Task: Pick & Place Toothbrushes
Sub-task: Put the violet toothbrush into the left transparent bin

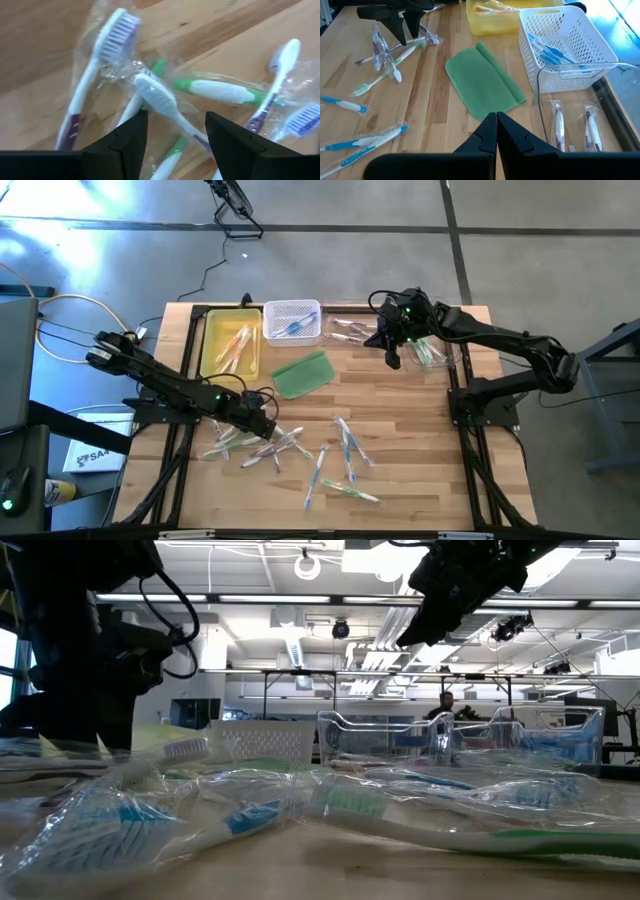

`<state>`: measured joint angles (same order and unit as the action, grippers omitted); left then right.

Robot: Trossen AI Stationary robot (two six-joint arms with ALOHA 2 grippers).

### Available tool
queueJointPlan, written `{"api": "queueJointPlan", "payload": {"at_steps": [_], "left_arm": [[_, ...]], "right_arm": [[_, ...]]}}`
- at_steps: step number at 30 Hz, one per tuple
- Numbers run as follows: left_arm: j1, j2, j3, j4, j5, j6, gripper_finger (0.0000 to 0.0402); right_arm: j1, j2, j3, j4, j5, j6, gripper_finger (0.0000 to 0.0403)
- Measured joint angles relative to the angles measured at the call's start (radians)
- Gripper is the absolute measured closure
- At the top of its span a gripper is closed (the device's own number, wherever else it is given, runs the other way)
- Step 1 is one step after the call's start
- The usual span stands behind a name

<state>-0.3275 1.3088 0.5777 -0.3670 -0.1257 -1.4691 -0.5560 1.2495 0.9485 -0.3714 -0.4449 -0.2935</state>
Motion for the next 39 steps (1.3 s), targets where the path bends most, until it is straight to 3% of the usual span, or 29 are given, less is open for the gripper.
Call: {"api": "queueJointPlan", "payload": {"at_steps": [13,29,39], "left_arm": [[0.000,0.069,0.002,0.081,-0.015,0.005,0.0217],[0.000,0.034,-0.002,0.085,-0.010,0.067,0.0388],[0.001,-0.041,-0.002,0.183,-0.024,0.198,0.0380]], "right_arm": [[0.000,0.000,0.000,0.000,0.000,0.000,0.0400],[0.000,0.000,0.000,0.001,0.000,0.000,0.0400],[0.000,0.000,0.000,0.001,0.000,0.000,0.0400]]}}
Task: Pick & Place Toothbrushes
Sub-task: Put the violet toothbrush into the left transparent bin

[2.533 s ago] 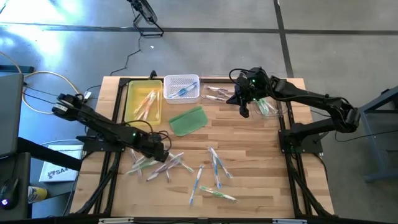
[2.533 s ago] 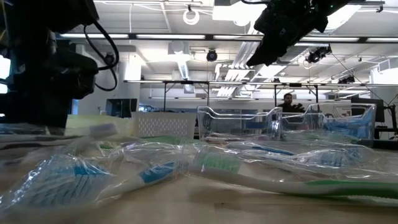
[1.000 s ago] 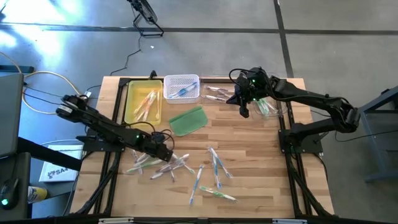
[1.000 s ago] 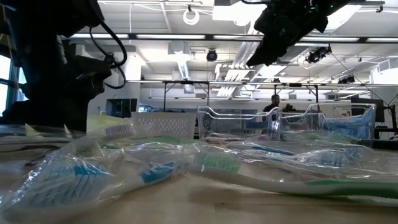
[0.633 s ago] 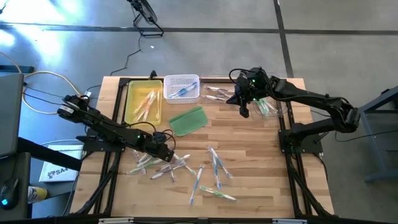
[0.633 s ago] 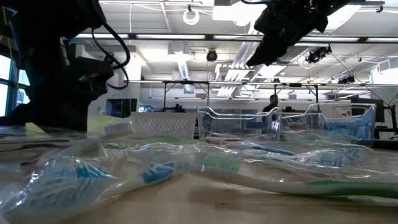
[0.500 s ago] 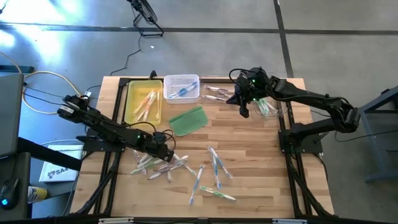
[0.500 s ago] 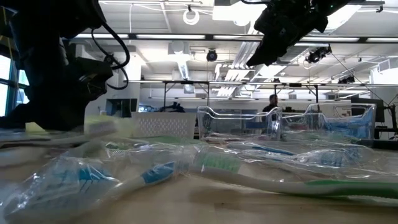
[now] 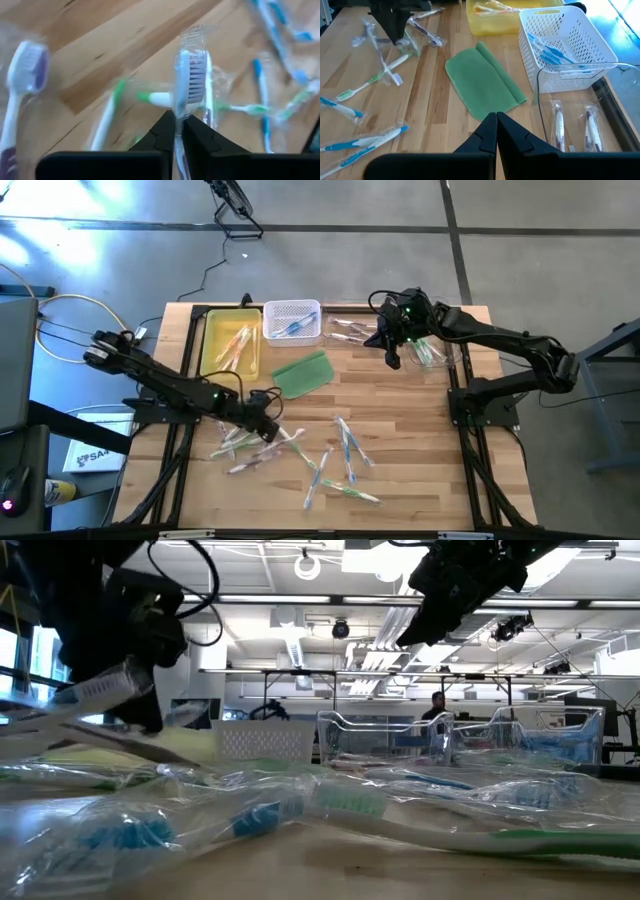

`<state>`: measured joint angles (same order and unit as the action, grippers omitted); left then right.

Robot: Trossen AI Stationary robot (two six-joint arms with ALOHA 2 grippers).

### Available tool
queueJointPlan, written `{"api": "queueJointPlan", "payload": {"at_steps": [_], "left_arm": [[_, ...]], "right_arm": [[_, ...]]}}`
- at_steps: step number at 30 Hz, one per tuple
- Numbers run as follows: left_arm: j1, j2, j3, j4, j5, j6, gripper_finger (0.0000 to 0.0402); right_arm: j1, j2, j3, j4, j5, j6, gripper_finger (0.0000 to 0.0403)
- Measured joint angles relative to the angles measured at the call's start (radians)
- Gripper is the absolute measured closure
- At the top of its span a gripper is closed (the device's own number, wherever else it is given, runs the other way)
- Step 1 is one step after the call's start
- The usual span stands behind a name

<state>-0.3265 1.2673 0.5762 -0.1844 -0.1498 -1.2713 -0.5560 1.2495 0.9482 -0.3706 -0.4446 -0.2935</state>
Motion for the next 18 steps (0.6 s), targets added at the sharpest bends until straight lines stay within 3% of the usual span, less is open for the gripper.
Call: {"api": "queueJointPlan", "payload": {"at_steps": [10,18], "left_arm": [[0.079,-0.084,0.001,0.128,-0.089,0.278,0.0387],[0.240,-0.119,0.001,0.305,0.018,0.592,0.0390]], "right_arm": [[0.000,0.000,0.000,0.001,0.000,0.000,0.0401],[0.000,0.000,0.000,-0.002,0.000,0.000,0.0401]]}}
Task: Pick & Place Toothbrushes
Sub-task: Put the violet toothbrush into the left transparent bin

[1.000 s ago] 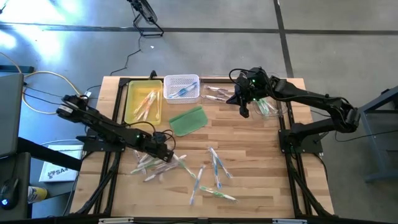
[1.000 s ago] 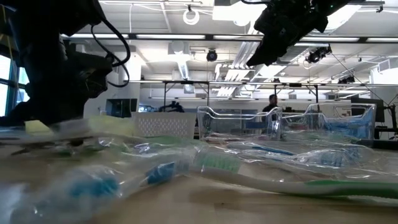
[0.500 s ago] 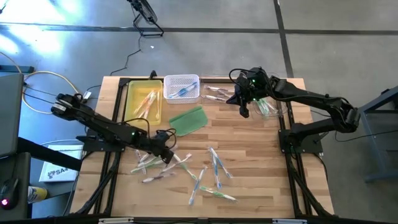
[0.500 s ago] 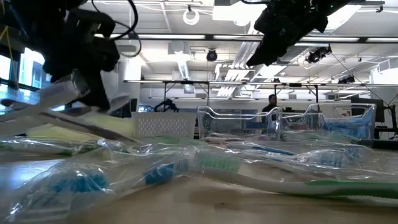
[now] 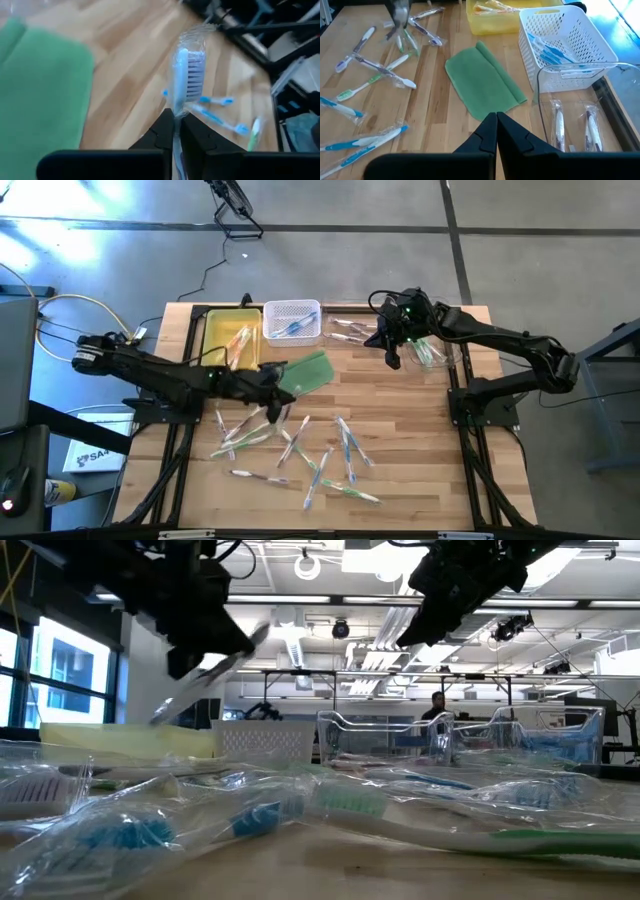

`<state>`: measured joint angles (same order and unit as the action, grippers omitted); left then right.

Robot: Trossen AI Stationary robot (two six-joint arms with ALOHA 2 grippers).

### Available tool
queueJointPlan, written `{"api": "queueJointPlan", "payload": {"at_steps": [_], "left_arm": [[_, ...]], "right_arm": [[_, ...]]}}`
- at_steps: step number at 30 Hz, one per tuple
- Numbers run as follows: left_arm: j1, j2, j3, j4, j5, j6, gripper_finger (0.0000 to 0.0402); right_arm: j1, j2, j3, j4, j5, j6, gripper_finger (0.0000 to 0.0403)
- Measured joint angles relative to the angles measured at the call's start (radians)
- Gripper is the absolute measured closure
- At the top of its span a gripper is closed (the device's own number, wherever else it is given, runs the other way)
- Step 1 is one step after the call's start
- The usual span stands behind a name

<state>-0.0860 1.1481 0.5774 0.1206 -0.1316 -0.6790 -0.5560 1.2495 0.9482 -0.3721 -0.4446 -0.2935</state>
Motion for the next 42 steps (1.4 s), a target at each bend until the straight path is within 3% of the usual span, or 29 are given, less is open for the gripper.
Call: {"api": "queueJointPlan", "payload": {"at_steps": [12,21,34,42], "left_arm": [[0.223,0.000,0.000,0.201,0.230,0.349,0.0391],[0.313,0.000,0.005,0.309,0.325,0.498,0.0391],[0.383,0.000,0.117,0.295,0.381,0.755,0.0391],[0.383,0.000,0.170,0.296,0.380,0.820,0.0391]], "right_arm": [[0.000,0.000,0.000,0.009,0.000,0.000,0.0401],[0.000,0.000,0.000,0.025,0.000,0.000,0.0401],[0.000,0.000,0.000,0.193,-0.014,0.012,0.0401],[0.064,0.033,0.000,0.338,-0.161,0.012,0.0400]]}}
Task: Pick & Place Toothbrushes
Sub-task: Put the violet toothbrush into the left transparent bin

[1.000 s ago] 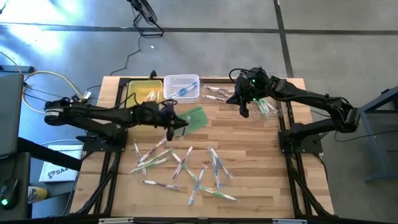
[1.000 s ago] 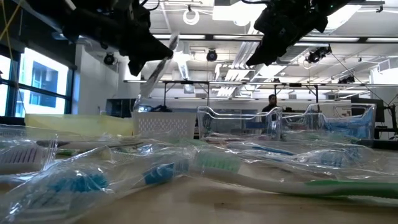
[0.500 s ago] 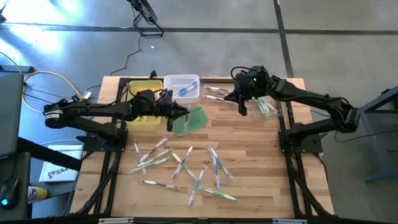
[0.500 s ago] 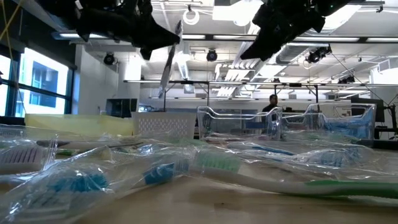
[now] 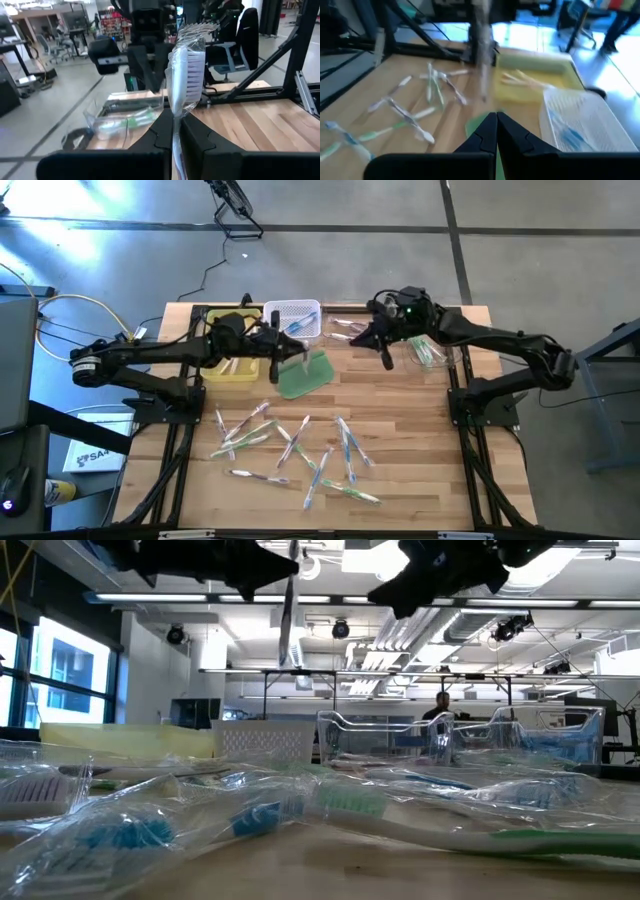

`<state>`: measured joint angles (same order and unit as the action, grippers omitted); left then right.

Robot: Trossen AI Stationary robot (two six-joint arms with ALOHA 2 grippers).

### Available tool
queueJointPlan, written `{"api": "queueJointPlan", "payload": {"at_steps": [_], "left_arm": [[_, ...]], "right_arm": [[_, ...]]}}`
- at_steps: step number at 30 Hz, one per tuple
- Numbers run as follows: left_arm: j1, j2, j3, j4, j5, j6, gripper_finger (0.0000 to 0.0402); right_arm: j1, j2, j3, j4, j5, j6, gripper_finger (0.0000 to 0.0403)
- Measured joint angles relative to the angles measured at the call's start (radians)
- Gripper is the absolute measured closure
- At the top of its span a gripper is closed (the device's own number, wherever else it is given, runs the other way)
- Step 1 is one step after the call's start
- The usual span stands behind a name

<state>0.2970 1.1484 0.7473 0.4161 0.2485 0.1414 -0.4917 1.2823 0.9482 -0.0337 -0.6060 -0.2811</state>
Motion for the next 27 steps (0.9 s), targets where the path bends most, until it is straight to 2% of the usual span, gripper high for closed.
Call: {"api": "queueJointPlan", "payload": {"at_steps": [3,8,13,20,24,27], "left_arm": [[0.000,0.000,0.008,0.000,0.000,0.014,0.0391],[0.000,0.000,0.009,0.000,-0.001,0.015,0.0391],[-0.002,0.000,0.009,0.000,-0.001,0.015,0.0391],[-0.002,0.000,0.009,0.000,-0.001,0.023,0.0391],[-0.002,0.000,0.010,0.003,-0.001,0.037,0.0391],[-0.002,0.000,0.010,0.002,-0.001,0.037,0.0391]], "right_arm": [[0.049,0.034,0.000,0.084,0.052,0.000,0.0400],[0.133,0.096,0.000,0.186,0.230,0.000,0.0391],[0.195,0.138,0.000,0.257,0.383,-0.003,0.0333],[0.240,0.178,0.000,0.343,0.391,0.068,0.0228],[0.246,0.214,0.000,0.404,0.370,0.108,0.0199],[0.250,0.254,0.000,0.460,0.340,0.143,0.0195]]}}
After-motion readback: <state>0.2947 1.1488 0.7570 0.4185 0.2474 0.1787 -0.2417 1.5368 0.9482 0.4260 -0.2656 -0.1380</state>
